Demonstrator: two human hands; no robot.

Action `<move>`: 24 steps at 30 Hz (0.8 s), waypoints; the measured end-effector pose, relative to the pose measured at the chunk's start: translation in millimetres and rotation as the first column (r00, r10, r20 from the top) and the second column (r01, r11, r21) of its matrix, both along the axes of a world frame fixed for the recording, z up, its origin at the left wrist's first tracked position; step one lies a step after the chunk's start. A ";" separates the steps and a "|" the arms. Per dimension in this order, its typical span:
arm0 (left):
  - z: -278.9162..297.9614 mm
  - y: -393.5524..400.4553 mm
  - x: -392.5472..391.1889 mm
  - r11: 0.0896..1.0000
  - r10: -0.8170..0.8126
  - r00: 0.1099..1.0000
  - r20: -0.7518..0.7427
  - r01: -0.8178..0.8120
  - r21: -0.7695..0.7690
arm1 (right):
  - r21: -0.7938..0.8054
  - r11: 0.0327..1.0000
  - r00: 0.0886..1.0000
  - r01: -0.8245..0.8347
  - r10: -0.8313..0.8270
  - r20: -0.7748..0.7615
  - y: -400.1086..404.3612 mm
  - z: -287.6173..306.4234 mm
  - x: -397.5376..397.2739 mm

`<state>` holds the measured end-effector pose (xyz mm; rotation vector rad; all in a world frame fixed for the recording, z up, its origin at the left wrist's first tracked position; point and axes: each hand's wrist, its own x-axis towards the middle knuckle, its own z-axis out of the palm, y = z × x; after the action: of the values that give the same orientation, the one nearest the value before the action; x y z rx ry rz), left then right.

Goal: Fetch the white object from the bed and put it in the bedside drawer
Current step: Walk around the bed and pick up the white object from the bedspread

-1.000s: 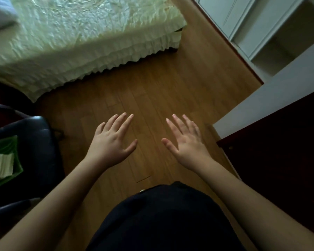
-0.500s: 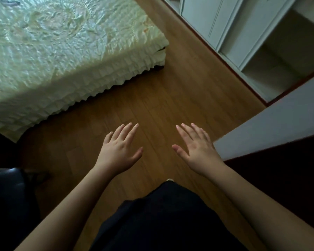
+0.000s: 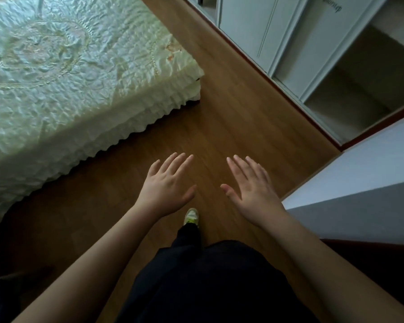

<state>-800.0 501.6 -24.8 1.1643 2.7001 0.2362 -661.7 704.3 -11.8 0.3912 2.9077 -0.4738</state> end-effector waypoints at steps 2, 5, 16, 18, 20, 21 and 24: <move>-3.8 15.3 -32.4 1.000 -0.031 1.000 0.000 0.031 -0.002 | 0.025 1.000 1.000 0.015 -0.015 0.000 9.7 -1.4 -28.6; -1.4 35.1 -77.2 0.998 -0.054 0.998 -0.008 0.054 0.010 | 0.028 0.998 0.998 0.064 -0.064 0.003 21.8 5.2 -66.0; 5.3 134.1 -191.0 0.998 -0.060 0.998 -0.034 0.060 0.014 | 0.032 0.986 0.986 0.165 -0.165 -0.023 103.5 12.9 -165.4; 1.2 161.2 -206.9 0.997 -0.079 0.997 -0.023 0.079 0.000 | 0.014 0.984 0.984 0.175 -0.175 -0.020 128.8 7.9 -182.3; -2.0 193.5 -224.0 0.995 -0.102 0.995 -0.014 0.102 -0.016 | 0.001 0.984 0.984 0.178 -0.178 0.000 159.1 2.2 -199.8; -3.3 211.4 -233.4 0.994 -0.110 0.994 -0.016 0.109 -0.019 | 0.000 0.983 0.983 0.181 -0.181 0.005 176.0 -0.4 -209.1; -0.7 266.6 -263.8 0.995 -0.092 0.996 0.002 0.092 -0.036 | -0.003 0.985 0.984 0.173 -0.173 0.029 231.1 -2.5 -236.7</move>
<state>-1063.8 768.2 -25.4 1.2741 2.6312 0.1725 -898.3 935.4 -14.3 0.6482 2.8568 -0.4964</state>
